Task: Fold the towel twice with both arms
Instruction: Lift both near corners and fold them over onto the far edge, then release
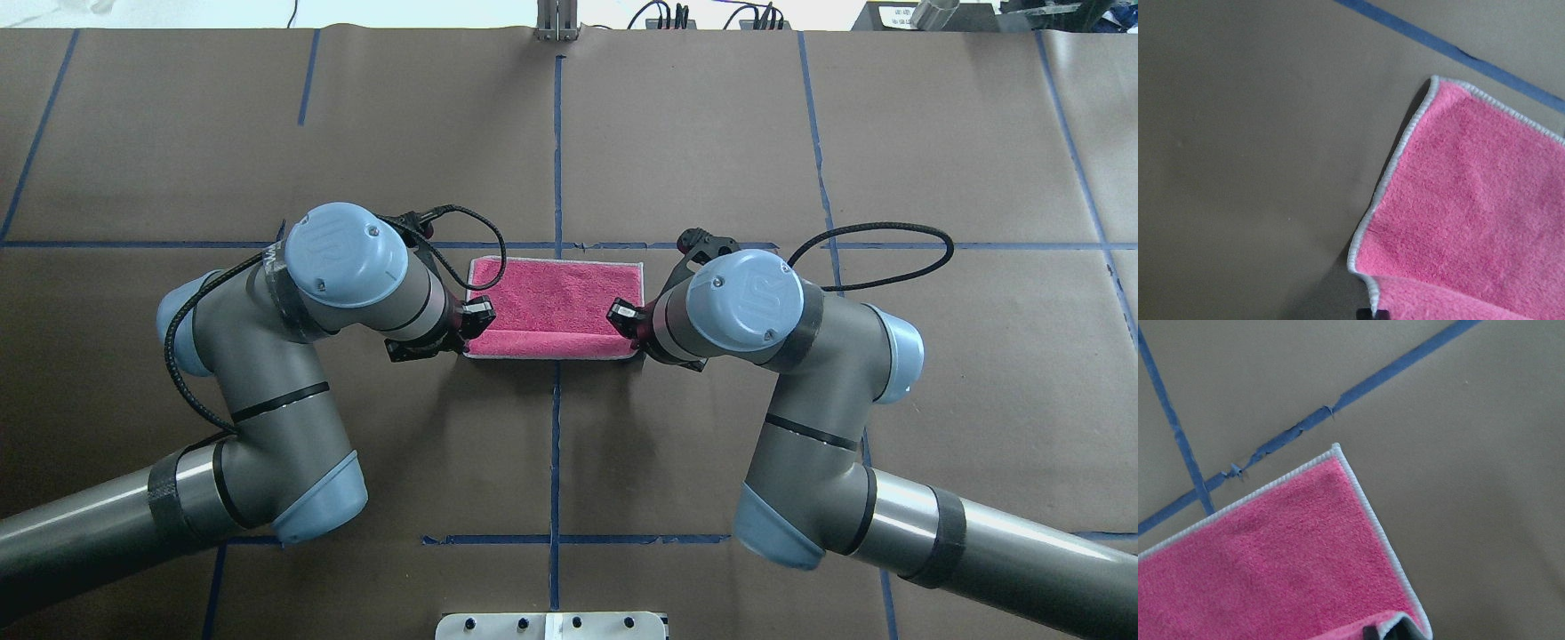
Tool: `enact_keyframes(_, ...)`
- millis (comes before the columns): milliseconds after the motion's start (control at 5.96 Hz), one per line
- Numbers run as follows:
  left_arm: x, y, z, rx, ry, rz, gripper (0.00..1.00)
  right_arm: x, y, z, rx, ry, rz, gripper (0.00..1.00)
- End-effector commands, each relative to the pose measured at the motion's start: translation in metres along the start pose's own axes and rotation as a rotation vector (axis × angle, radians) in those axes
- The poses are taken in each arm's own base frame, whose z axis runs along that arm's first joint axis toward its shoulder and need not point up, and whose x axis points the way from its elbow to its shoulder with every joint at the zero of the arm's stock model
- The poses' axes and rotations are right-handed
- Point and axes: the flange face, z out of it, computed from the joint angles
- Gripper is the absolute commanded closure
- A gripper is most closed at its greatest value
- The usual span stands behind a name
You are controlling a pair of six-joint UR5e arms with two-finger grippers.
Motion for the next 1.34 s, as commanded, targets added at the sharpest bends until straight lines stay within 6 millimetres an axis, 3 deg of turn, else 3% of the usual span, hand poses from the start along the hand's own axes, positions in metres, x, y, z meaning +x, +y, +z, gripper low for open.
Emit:
enact_keyframes(0,0.006,-0.037,0.017,0.032,0.011,-0.026,0.97,-0.023,-0.023,0.001,0.029,-0.007,0.023,1.00)
enact_keyframes(168,0.004,-0.062,0.024,0.055,0.024,-0.041,0.97,-0.030,-0.045,-0.001,0.039,-0.004,0.041,1.00)
enact_keyframes(336,0.022,-0.079,0.029,0.071,0.018,-0.055,0.97,-0.060,-0.068,0.012,0.052,0.018,0.054,1.00)
enact_keyframes(503,0.040,-0.093,0.034,0.083,0.013,-0.068,0.75,-0.076,-0.089,0.038,0.071,0.040,0.065,0.96)
enact_keyframes(671,0.042,-0.115,0.033,0.103,0.036,-0.061,0.01,-0.066,-0.129,0.064,0.083,-0.008,0.081,0.13)
enact_keyframes(839,0.040,-0.125,0.028,0.115,0.038,-0.047,0.00,-0.057,-0.157,0.071,0.080,0.004,0.036,0.00)
enact_keyframes(1175,0.037,-0.138,0.019,0.092,0.042,-0.056,0.00,-0.053,-0.194,0.051,0.035,0.000,0.040,0.00)
